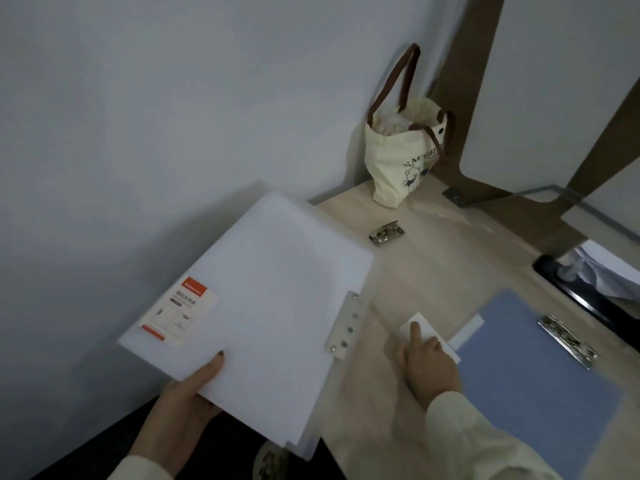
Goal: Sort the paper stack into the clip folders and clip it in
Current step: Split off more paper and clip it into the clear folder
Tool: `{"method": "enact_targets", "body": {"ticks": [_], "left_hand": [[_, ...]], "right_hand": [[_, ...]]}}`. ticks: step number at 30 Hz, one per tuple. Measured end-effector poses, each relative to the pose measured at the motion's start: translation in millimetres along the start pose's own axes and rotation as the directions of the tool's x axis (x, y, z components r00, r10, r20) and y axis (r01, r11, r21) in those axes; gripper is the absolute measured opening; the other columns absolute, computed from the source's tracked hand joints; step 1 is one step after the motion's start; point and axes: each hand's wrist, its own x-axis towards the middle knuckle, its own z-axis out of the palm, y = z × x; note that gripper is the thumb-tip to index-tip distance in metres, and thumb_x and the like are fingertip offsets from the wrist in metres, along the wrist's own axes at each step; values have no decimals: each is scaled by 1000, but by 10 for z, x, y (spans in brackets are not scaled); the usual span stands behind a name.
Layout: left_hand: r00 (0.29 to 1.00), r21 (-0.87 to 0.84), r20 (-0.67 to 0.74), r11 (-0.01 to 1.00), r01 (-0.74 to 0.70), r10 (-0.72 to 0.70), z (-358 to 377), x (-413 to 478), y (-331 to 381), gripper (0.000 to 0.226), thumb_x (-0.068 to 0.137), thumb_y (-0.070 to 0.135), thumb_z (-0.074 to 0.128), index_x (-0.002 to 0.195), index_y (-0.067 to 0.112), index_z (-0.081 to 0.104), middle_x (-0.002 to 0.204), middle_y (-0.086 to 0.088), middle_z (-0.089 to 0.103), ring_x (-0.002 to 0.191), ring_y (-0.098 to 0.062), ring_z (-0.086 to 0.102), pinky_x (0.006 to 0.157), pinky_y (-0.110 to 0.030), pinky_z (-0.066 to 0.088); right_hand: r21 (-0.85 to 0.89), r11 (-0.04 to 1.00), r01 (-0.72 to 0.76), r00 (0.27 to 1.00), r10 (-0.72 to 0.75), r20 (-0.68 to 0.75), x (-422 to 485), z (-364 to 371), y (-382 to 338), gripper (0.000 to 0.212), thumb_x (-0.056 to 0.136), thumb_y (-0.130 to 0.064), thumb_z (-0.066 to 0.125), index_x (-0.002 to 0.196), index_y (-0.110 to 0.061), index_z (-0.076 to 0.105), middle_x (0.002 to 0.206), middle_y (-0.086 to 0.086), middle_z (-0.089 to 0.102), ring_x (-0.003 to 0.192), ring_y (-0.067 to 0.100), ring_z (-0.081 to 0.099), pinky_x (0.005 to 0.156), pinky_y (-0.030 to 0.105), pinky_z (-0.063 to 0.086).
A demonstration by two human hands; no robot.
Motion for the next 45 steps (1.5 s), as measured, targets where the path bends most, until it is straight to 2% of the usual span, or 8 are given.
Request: {"method": "enact_targets", "body": {"ticks": [3, 15, 22, 28, 32, 38, 42, 45], "left_hand": [[999, -25, -26, 999, -35, 35, -66, -160, -3, 38, 66, 20, 65, 104, 24, 63, 105, -3, 73, 105, -28, 62, 90, -47, 47], [993, -45, -37, 992, -116, 114, -438, -446, -148, 31, 85, 14, 53, 109, 33, 58, 101, 9, 74, 93, -13, 70, 64, -30, 60], [1000, -4, 17, 1000, -14, 15, -391, -179, -277, 34, 79, 19, 58, 112, 31, 57, 108, 5, 72, 101, -17, 67, 70, -32, 58], [984, 72, 165, 996, 57, -68, 211, 374, -403, 35, 83, 19, 59, 117, 25, 57, 111, 1, 71, 103, -19, 66, 73, -34, 58], [953, 116, 273, 988, 103, -131, 678, 720, -534, 28, 88, 17, 56, 114, 27, 59, 110, 2, 72, 101, -19, 67, 81, -36, 53], [899, 147, 369, 970, 195, -237, 1200, 1132, -687, 25, 88, 14, 55, 111, 21, 61, 106, 0, 72, 99, -16, 67, 84, -31, 50], [871, 234, 387, 946, 226, -304, 1408, 1296, -822, 29, 87, 14, 55, 117, 17, 57, 101, -1, 73, 92, -16, 70, 71, -28, 56], [841, 259, 402, 926, 274, -362, 1501, 1427, -841, 36, 87, 17, 56, 123, 15, 53, 104, -3, 71, 95, -18, 68, 68, -28, 59]], "right_hand": [[92, 996, 15, 999, -11, -49, -42, 4, 6, 53, 97, -25, 20, 145, -17, 1, 128, 29, 47, 104, 37, 58, 82, 41, 46], [391, 920, 8, 989, 50, -137, -451, 52, 86, 64, 89, -3, 40, 144, -16, 9, 135, 21, 44, 113, 41, 49, 90, 47, 41], [614, 789, -14, 986, 112, -121, -545, 119, 131, 63, 92, -11, 36, 146, -29, 8, 83, 6, 45, 65, 24, 44, 56, 32, 32], [557, 830, 8, 993, 58, -100, -528, 260, 199, 58, 95, -15, 28, 145, -33, 4, 103, 4, 42, 84, 26, 49, 54, 28, 33], [527, 849, -18, 997, 57, -58, -536, 206, 209, 56, 97, -18, 25, 145, -33, 1, 146, 8, 35, 120, 31, 49, 79, 34, 46], [434, 901, 0, 995, 43, -88, -525, 206, 257, 56, 97, -21, 28, 145, -30, 0, 147, 5, 33, 113, 27, 51, 70, 25, 38], [409, 912, 17, 993, 33, -114, -521, 167, 272, 56, 98, -25, 25, 145, -30, -4, 157, -2, 12, 133, 21, 37, 85, 27, 44], [409, 912, 22, 988, 44, -150, -514, 200, 234, 55, 93, -34, 19, 145, -27, 3, 156, 3, 16, 138, 22, 32, 89, 31, 47]]}}
